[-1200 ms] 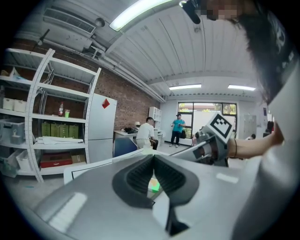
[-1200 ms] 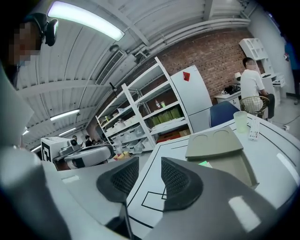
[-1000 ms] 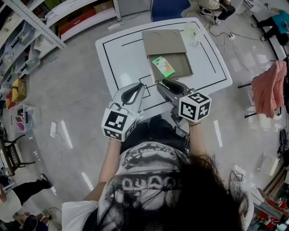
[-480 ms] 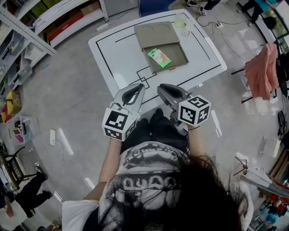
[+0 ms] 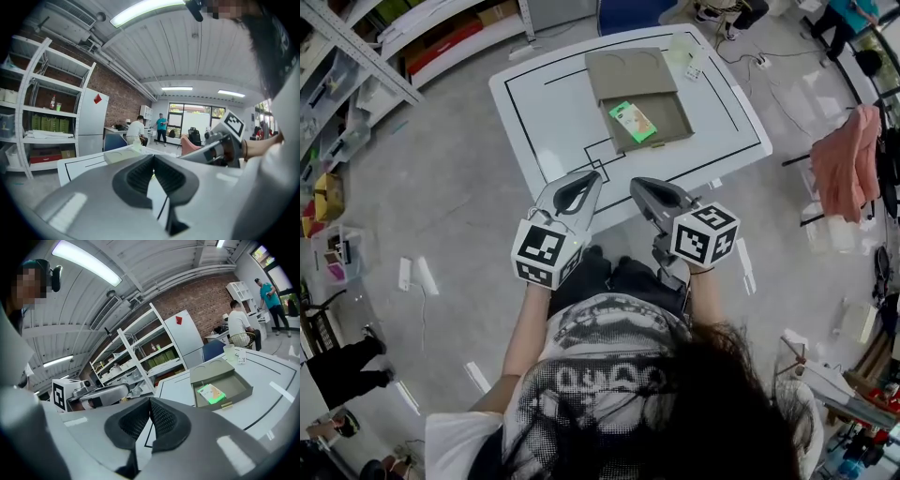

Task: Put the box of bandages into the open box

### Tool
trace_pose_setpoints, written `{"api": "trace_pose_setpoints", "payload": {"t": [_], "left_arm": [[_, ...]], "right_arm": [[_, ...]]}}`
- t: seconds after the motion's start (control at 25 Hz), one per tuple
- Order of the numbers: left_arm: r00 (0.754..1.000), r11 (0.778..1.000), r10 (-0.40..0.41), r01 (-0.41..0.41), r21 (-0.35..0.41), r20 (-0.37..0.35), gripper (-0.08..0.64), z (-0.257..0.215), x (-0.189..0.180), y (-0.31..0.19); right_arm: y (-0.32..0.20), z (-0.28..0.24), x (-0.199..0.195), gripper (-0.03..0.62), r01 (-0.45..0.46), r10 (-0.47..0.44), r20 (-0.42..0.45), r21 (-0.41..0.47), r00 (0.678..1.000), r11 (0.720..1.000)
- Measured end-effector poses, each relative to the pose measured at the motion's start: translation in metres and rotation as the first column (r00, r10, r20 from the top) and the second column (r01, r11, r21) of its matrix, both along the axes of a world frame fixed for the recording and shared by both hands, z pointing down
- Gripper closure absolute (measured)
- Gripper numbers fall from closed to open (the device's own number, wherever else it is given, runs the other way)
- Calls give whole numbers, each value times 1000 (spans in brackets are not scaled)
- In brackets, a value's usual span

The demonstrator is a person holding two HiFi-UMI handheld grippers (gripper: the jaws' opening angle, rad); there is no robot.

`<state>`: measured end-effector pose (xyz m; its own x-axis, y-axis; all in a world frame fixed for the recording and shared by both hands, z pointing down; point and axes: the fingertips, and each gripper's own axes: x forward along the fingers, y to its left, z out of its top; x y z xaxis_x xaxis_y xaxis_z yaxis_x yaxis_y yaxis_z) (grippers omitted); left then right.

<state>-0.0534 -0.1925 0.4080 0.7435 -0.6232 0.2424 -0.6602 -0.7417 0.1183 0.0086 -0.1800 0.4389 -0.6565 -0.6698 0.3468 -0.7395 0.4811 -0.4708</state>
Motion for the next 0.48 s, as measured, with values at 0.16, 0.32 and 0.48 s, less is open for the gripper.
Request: {"api": "trace_pose_setpoints", "payload": {"t": [0.16, 0.32, 0.48], "left_arm": [[999, 999, -33, 33, 0, -1, 560, -3, 10, 3], [998, 998, -59, 59, -9, 7, 560, 0, 25, 15], [998, 998, -69, 69, -10, 12, 560, 0, 42, 26]], "right_arm": [[2, -4, 9, 592, 29, -29, 8, 7, 1000, 1000], [9, -1, 19, 592, 70, -70, 3, 4, 998, 998], [18, -1, 30, 592, 93, -93, 5, 11, 996, 996]]}}
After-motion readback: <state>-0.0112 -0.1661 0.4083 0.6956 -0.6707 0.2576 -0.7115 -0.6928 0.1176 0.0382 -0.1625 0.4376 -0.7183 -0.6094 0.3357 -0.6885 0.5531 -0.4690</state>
